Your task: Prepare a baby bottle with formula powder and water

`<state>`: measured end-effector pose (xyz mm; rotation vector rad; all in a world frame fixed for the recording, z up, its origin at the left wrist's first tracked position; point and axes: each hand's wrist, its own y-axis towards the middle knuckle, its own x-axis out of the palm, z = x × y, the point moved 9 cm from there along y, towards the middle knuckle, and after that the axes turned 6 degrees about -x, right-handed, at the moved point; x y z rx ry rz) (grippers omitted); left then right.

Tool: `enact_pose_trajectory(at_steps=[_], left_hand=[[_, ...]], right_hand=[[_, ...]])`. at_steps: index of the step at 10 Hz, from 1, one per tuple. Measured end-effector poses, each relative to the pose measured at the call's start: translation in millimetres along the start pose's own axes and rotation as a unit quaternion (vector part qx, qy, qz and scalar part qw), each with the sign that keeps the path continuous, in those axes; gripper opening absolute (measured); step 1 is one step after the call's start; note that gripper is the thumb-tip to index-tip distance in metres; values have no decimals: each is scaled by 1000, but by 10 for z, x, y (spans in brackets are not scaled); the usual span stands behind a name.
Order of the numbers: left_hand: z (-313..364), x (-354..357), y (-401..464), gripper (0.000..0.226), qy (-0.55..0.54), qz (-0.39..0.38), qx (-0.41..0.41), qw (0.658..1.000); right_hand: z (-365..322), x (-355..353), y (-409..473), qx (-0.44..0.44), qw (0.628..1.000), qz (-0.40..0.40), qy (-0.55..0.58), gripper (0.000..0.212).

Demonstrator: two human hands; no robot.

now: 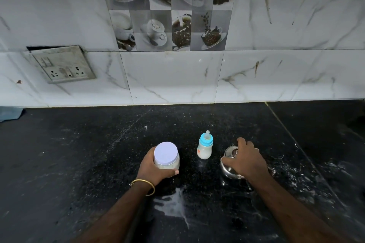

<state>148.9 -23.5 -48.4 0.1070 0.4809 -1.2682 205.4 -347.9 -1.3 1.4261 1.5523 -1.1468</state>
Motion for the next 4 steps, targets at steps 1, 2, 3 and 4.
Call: enact_pose_trajectory(at_steps=[1, 2, 3, 4], left_hand=[[17, 6, -41, 92, 6, -2, 1, 1000], [35, 4, -83, 94, 16, -5, -8, 1000], [9, 23, -92, 116, 20, -13, -17, 1000], [114, -100, -181, 134, 56, 63, -18, 996]], right_hand=[[0, 1, 6, -9, 1000, -4, -5, 94], [-9, 7, -2, -14, 1000, -7, -15, 93], [-2, 19, -5, -18, 999, -18, -23, 100], [-30, -16, -37, -26, 999, -3, -31, 110]])
